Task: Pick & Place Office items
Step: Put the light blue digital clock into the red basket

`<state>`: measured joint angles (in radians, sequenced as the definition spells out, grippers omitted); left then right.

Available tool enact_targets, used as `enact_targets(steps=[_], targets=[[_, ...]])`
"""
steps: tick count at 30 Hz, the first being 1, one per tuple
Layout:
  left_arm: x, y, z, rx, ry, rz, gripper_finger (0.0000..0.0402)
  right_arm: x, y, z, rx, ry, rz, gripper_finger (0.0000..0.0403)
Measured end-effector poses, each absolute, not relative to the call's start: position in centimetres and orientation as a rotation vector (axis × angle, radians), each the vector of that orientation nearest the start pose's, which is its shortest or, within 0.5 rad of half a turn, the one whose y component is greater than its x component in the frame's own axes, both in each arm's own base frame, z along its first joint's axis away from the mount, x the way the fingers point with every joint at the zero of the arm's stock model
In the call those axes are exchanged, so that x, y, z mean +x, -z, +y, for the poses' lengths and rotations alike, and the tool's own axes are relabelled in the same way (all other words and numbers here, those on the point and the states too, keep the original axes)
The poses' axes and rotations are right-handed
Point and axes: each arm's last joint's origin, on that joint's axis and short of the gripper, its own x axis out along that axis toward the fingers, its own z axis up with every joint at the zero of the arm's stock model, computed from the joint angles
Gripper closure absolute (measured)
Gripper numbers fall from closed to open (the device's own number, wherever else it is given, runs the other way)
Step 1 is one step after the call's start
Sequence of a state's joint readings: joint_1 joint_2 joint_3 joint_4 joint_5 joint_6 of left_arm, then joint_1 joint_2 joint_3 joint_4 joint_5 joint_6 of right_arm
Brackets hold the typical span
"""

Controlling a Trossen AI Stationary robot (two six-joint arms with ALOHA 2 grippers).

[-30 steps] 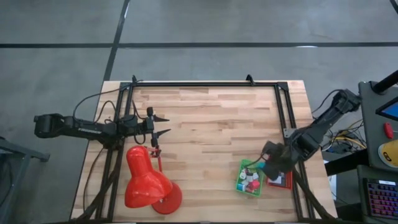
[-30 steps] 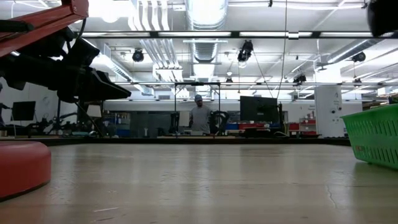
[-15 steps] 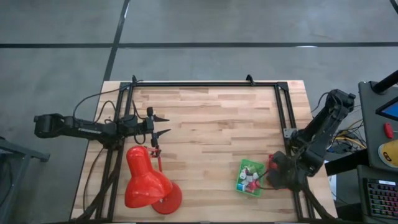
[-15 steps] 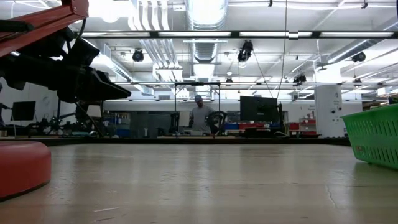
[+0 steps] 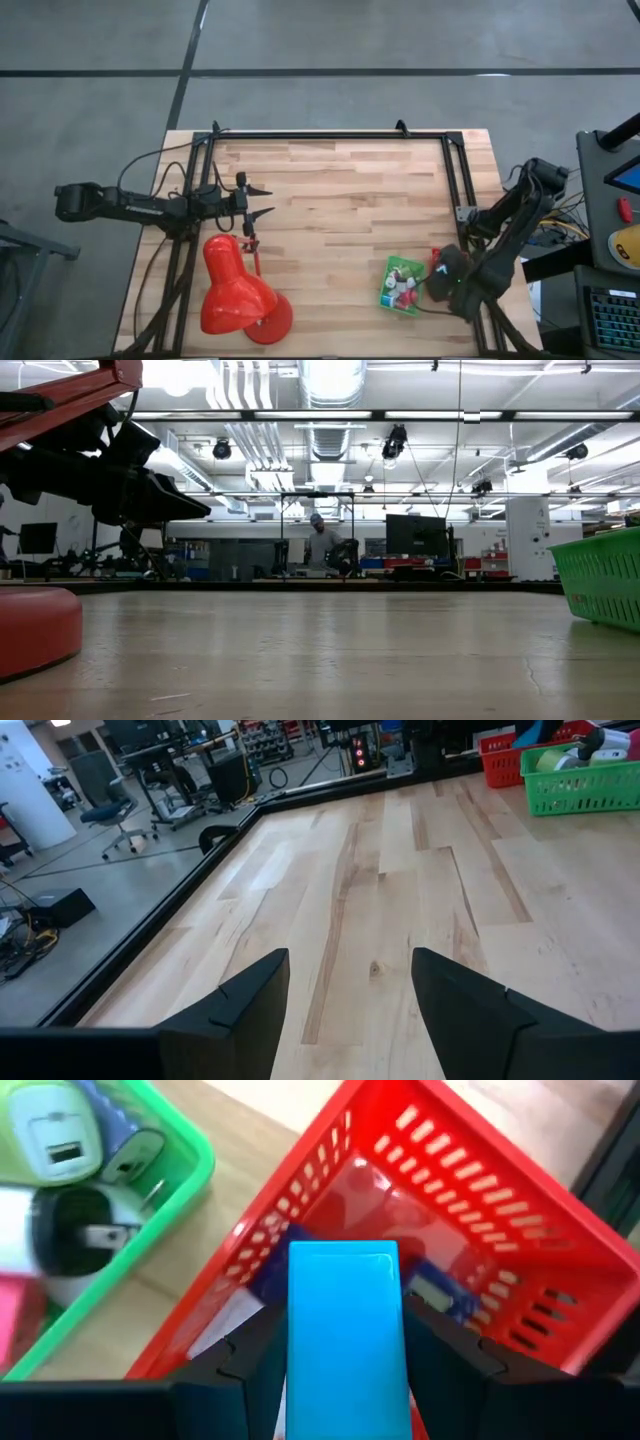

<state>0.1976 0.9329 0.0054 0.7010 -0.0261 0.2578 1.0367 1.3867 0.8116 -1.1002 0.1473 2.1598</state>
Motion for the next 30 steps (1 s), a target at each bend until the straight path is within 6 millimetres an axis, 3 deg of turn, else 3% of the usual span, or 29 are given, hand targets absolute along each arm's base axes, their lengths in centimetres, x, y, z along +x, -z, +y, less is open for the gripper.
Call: enact_targets(steps=[7, 20, 30], targets=[[14.9, -13.4, 3.1, 0.236, -0.193, 0.253, 0.0184, 10.9, -16.7, 17.5, 0.671, 0.984, 1.228, 0.0232], [14.9, -13.4, 3.1, 0.236, -0.192, 0.253, 0.0184, 10.9, -16.6, 17.5, 0.645, 0.982, 1.234, 0.0231], [14.9, -13.4, 3.1, 0.236, -0.193, 0.253, 0.0184, 10.9, -16.6, 17.5, 0.642, 0.983, 1.237, 0.0174]])
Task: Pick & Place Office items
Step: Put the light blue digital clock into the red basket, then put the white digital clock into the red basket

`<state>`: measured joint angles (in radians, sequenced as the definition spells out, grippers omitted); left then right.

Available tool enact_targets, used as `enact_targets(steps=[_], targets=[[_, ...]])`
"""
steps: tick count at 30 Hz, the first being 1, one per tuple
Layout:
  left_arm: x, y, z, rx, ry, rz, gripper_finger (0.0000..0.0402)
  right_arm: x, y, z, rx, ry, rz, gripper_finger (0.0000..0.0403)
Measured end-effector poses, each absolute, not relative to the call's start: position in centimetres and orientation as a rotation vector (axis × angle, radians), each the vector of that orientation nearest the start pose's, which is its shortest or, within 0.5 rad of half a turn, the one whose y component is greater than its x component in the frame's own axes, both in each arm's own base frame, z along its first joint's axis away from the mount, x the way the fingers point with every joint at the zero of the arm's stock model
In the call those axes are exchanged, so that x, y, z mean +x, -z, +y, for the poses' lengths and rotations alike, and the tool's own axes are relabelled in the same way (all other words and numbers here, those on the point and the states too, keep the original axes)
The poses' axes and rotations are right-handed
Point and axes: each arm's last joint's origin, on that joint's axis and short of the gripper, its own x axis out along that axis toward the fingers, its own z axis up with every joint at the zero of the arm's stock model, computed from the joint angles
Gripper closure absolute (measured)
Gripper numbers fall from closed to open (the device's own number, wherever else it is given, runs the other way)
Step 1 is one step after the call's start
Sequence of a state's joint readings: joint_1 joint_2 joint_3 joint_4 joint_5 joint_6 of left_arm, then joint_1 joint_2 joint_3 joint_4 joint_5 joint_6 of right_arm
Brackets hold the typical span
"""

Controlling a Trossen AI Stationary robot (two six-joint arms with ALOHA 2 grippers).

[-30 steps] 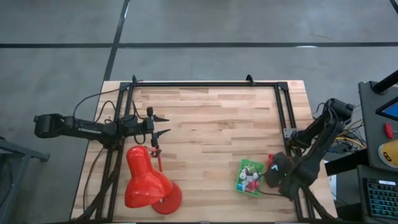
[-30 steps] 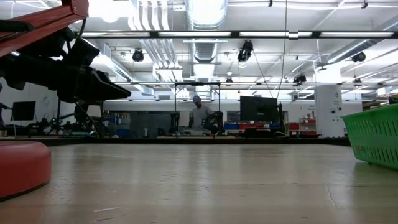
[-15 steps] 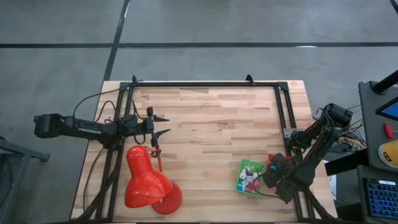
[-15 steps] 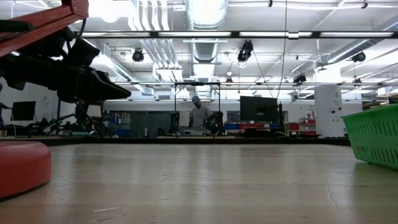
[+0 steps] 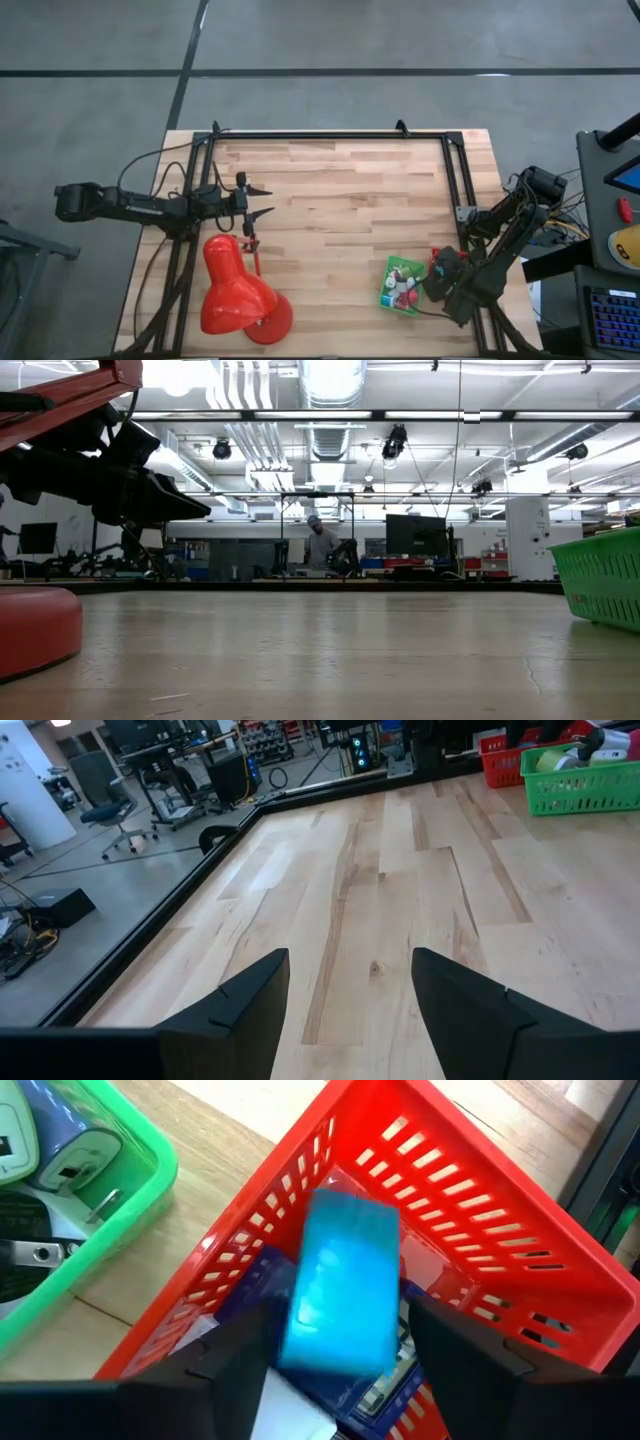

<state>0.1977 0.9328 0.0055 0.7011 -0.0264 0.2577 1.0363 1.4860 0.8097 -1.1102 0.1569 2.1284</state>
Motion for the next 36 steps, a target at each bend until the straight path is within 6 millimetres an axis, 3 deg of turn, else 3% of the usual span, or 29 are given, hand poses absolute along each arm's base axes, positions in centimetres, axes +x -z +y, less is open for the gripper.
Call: enact_targets(steps=[5, 15, 19, 22, 29, 32, 36], targets=[[14.9, -13.4, 3.1, 0.236, -0.193, 0.253, 0.0184, 10.9, -16.6, 17.5, 0.642, 0.984, 1.237, 0.0149], [14.9, -13.4, 3.1, 0.236, -0.193, 0.253, 0.0184, 10.9, -16.7, 17.5, 0.656, 0.993, 1.231, 0.0145], [14.9, -13.4, 3.1, 0.236, -0.193, 0.254, 0.0184, 11.4, -18.5, 18.4, 0.687, 0.960, 1.234, 0.0145], [14.9, -13.4, 3.1, 0.236, -0.192, 0.253, 0.0184, 11.7, -20.8, 18.9, 0.593, 0.897, 1.197, 0.0145], [14.9, -13.4, 3.1, 0.236, -0.192, 0.254, 0.0184, 12.9, -25.8, 18.9, 0.417, 0.772, 0.795, 0.0145], [14.9, -13.4, 3.1, 0.236, -0.192, 0.253, 0.0184, 14.2, -26.5, 18.1, 0.396, 0.794, 0.707, 0.0146], [14.9, -13.4, 3.1, 0.236, -0.193, 0.253, 0.0184, 16.0, -26.0, 16.3, 0.269, 0.837, 0.742, 0.0153]])
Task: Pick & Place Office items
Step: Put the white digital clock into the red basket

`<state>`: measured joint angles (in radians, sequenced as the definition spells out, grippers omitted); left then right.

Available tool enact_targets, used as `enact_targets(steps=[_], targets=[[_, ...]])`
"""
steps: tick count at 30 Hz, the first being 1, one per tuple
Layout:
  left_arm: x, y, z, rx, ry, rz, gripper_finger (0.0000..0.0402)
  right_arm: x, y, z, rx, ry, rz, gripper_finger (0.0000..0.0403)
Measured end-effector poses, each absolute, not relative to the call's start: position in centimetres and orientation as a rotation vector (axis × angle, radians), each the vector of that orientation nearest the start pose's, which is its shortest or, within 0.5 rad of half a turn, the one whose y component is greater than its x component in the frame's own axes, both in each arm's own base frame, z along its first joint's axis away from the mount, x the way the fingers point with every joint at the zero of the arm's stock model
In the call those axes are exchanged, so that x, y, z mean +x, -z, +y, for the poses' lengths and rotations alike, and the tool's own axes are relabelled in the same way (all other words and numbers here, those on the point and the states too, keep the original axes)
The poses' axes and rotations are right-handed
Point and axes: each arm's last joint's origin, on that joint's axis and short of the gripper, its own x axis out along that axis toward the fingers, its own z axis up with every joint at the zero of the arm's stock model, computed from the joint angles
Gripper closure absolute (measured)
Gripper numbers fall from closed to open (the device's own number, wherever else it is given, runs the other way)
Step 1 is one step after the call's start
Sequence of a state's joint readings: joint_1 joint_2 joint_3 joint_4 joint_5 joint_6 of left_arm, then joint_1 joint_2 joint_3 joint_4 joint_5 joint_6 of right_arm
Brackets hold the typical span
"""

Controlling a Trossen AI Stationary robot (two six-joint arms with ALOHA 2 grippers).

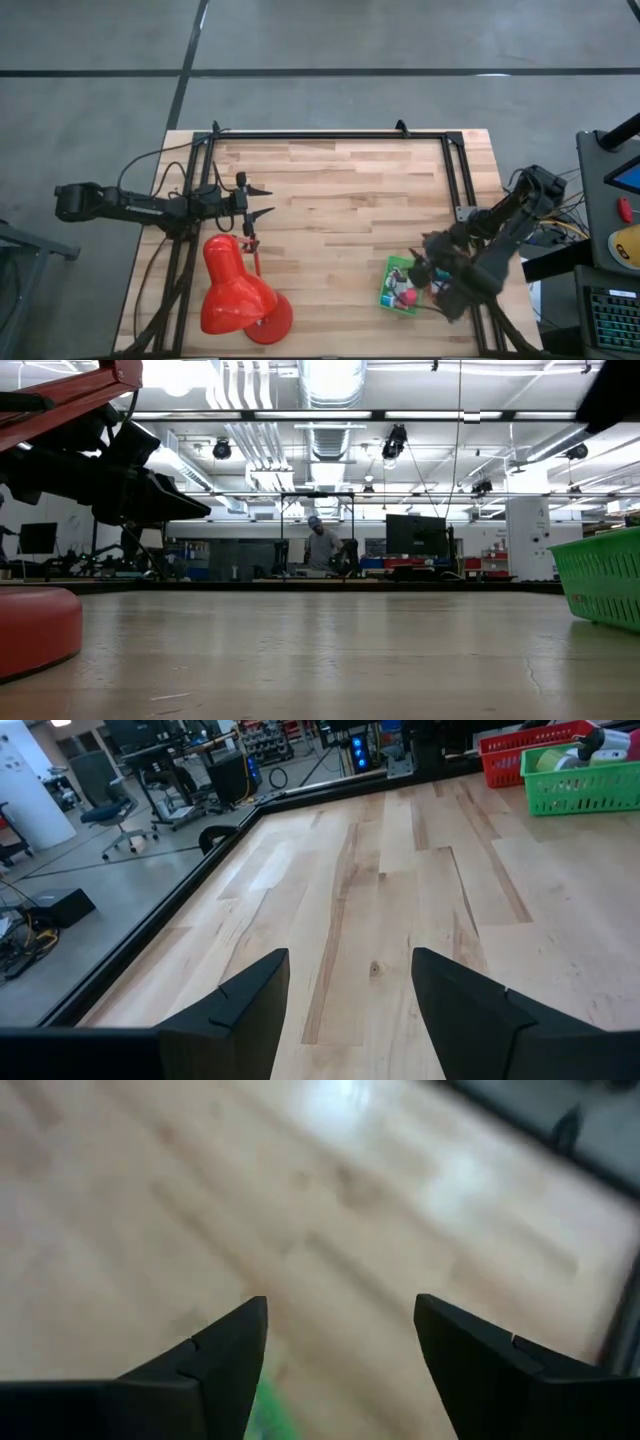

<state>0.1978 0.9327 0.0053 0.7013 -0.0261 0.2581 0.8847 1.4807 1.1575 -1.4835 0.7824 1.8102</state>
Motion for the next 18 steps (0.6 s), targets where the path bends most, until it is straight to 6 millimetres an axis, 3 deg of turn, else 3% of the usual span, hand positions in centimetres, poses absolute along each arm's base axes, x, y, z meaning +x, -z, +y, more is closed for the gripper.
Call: enact_targets(steps=[7, 13, 18], targets=[[14.9, -13.4, 3.1, 0.237, -0.192, 0.253, 0.0184, 20.2, -25.7, 13.6, 0.013, 0.826, 0.544, 0.0156], [14.9, -13.4, 3.1, 0.236, -0.193, 0.253, 0.0184, 24.4, -25.0, 11.2, -0.084, 0.790, 0.599, 0.0139], [14.9, -13.4, 3.1, 0.236, -0.193, 0.253, 0.0184, 27.3, -24.4, 9.7, -0.127, 0.596, 0.652, 0.0123]])
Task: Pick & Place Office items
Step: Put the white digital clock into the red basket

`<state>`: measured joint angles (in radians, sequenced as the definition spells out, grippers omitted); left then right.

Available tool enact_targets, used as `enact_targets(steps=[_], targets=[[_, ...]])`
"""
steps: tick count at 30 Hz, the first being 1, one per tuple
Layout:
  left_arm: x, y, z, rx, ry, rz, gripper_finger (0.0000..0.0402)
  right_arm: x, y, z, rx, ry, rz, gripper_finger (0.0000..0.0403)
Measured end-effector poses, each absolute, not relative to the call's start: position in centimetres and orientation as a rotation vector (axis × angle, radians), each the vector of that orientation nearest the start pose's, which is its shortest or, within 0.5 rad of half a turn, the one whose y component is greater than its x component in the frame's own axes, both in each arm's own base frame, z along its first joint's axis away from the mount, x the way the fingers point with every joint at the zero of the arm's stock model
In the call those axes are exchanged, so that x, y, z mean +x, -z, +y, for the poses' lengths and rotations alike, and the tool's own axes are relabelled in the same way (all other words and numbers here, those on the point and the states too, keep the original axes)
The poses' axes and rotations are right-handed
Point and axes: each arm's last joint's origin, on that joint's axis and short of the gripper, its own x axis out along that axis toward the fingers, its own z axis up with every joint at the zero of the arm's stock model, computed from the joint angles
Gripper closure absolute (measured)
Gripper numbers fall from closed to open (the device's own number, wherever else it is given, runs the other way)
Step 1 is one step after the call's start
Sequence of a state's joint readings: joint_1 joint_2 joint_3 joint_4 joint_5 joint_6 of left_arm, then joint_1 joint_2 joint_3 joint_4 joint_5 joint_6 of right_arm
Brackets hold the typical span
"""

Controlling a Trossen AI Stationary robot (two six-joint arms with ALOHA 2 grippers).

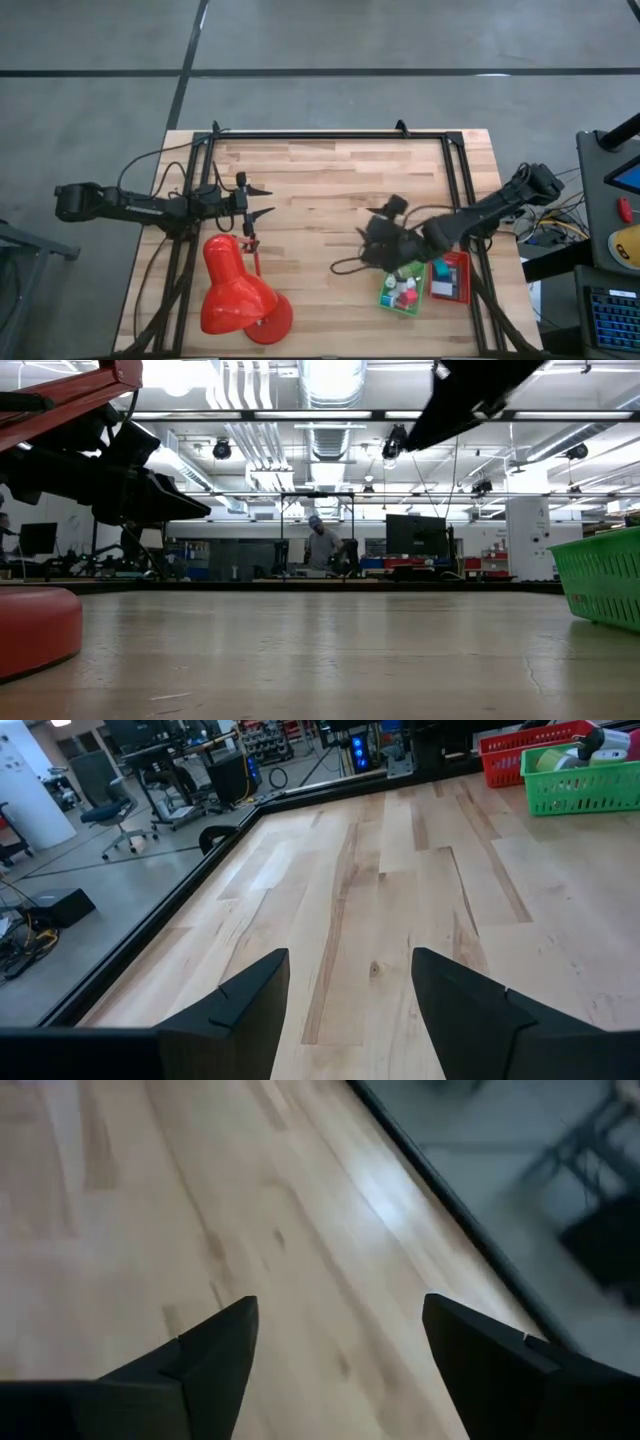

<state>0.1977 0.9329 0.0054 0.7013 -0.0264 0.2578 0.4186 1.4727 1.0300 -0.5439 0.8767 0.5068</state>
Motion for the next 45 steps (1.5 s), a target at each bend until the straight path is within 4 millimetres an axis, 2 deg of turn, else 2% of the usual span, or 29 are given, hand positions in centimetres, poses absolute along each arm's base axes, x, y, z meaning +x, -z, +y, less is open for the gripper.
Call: enact_targets(steps=[5, 8, 13, 18, 22, 26, 45], targets=[[14.9, -13.4, 3.1, 0.236, -0.192, 0.254, 0.0184, 29.0, -22.8, 8.3, -0.240, 0.514, 0.497, 0.0111], [14.9, -13.4, 3.1, 0.236, -0.193, 0.253, 0.0184, 29.4, -21.4, 6.7, -0.236, 0.399, 0.385, 0.0107], [14.9, -13.4, 3.1, 0.236, -0.193, 0.253, 0.0184, 28.8, -18.9, 2.4, -0.165, 0.118, 0.237, 0.0106], [14.9, -13.4, 3.1, 0.236, -0.193, 0.253, 0.0184, 27.9, -17.5, -0.3, -0.119, 0.111, 0.242, 0.0103], [14.9, -13.4, 3.1, 0.236, -0.192, 0.254, 0.0184, 27.0, -16.2, -0.6, -0.142, 0.085, 0.292, 0.0106], [14.9, -13.4, 3.1, 0.237, -0.193, 0.253, 0.0184, 26.7, -15.8, -0.7, -0.145, 0.088, 0.305, 0.0110], [14.9, -13.4, 3.1, 0.236, -0.192, 0.253, 0.0184, 27.3, -16.6, -0.8, -0.146, 0.128, 0.277, 0.0109]])
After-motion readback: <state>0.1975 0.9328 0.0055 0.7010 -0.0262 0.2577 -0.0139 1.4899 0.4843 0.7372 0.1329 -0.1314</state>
